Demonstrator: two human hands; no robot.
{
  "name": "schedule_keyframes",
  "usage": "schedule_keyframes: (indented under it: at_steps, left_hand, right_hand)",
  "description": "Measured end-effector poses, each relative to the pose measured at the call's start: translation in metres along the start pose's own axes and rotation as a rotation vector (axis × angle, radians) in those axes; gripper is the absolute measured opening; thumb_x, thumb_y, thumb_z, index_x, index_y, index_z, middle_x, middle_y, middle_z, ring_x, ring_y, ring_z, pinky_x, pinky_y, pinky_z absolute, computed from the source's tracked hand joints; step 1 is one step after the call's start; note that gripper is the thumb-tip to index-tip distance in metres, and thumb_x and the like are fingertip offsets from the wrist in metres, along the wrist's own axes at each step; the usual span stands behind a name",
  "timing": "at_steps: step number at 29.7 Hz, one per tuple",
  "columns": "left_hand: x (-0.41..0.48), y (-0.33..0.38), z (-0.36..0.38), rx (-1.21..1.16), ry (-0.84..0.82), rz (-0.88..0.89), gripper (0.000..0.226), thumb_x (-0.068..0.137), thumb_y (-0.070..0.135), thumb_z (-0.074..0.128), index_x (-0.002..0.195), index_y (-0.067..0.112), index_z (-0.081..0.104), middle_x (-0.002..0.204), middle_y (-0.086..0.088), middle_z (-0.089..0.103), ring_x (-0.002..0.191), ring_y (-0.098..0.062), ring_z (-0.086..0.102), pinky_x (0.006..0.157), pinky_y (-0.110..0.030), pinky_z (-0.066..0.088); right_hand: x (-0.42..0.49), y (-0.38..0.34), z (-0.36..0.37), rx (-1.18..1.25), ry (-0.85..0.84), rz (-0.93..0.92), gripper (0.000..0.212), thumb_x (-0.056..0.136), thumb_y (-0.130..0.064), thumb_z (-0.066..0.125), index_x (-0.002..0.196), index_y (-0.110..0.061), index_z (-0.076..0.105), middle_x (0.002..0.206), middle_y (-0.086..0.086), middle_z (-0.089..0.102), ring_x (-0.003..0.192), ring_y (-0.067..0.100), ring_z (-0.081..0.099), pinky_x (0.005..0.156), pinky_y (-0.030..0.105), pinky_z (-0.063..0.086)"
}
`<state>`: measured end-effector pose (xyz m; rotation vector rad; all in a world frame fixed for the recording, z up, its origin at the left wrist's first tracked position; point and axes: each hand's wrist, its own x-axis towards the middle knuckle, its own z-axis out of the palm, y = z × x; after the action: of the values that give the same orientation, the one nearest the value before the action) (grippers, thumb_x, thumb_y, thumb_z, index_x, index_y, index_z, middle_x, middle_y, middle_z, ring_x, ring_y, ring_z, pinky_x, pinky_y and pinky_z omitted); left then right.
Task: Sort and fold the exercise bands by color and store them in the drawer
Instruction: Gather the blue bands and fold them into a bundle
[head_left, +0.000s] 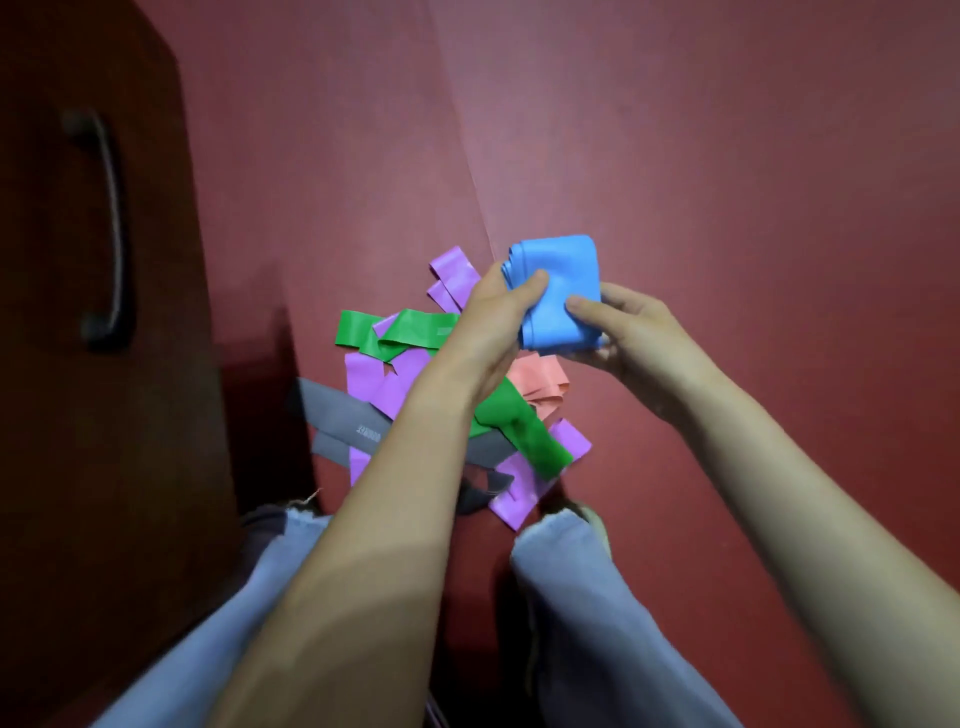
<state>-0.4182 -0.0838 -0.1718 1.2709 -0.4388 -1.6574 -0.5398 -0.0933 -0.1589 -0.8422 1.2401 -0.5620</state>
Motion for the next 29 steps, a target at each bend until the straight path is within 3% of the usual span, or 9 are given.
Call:
schedule_keyframes:
  at_steps: [5,8,13,16,21,25,29]
  left_hand:
    - [-0.059,0.040,0.014,0.006,-0.006,0.038,0.015,0.092,0.005,0.044,0.103,0.014,0.049,0.092,-0.001,0.059,0.081,-0.012,0.058,0.071,-0.023,0.053]
    - [-0.100,0.073,0.019,0.037,0.011,0.048,0.012,0.090,0.006,0.047,0.095,0.014,0.053,0.087,-0.003,0.059,0.077,-0.013,0.058,0.065,-0.022,0.053]
    - [-0.171,0.123,0.001,0.312,-0.023,0.148,0.010,0.087,0.010,0.055,0.085,0.016,0.062,0.076,0.004,0.064,0.068,-0.005,0.060,0.070,-0.021,0.051]
    - [-0.207,0.146,-0.014,0.422,-0.031,0.200,0.010,0.087,0.006,0.055,0.093,0.011,0.060,0.078,0.001,0.061,0.063,0.002,0.059,0.069,-0.015,0.050]
    - [-0.268,0.179,-0.062,0.385,0.086,0.295,0.014,0.089,0.004,0.051,0.082,0.014,0.060,0.077,0.000,0.063,0.061,0.002,0.058,0.067,-0.014,0.050]
    - [-0.313,0.204,-0.116,0.315,0.193,0.331,0.013,0.089,0.006,0.051,0.098,0.005,0.060,0.081,-0.002,0.064,0.069,-0.003,0.061,0.069,-0.014,0.052]
    - [-0.337,0.218,-0.172,0.395,0.353,0.304,0.018,0.089,0.010,0.054,0.103,0.002,0.061,0.086,-0.006,0.062,0.081,-0.012,0.059,0.073,-0.016,0.053]
  right_hand:
    - [-0.053,-0.033,0.013,-0.029,-0.008,-0.065,0.025,0.090,-0.004,0.049,0.114,-0.007,0.057,0.096,0.003,0.064,0.076,0.009,0.063,0.071,0.022,0.055]
    - [-0.091,-0.055,0.029,0.026,-0.053,-0.067,0.023,0.089,-0.003,0.049,0.110,-0.006,0.059,0.086,-0.001,0.067,0.065,0.003,0.065,0.064,0.017,0.055]
    - [-0.155,-0.091,0.060,-0.019,-0.170,-0.111,0.019,0.086,-0.002,0.052,0.100,-0.010,0.062,0.074,-0.009,0.070,0.064,0.001,0.065,0.059,0.016,0.053]
    - [-0.178,-0.105,0.079,-0.059,-0.188,-0.143,0.020,0.085,-0.004,0.055,0.104,-0.003,0.062,0.081,0.001,0.068,0.064,0.003,0.065,0.064,0.018,0.056]
    - [-0.211,-0.125,0.146,-0.043,-0.295,-0.191,0.018,0.082,-0.004,0.057,0.099,-0.006,0.061,0.075,-0.003,0.070,0.066,0.004,0.065,0.068,0.018,0.055]
    - [-0.225,-0.127,0.211,-0.060,-0.426,-0.208,0.026,0.079,0.004,0.058,0.097,-0.014,0.061,0.084,-0.002,0.069,0.074,0.004,0.066,0.074,0.018,0.055]
    - [-0.215,-0.123,0.276,-0.114,-0.413,-0.191,0.022,0.082,0.006,0.057,0.094,-0.013,0.058,0.086,0.004,0.066,0.068,0.002,0.065,0.070,0.015,0.055]
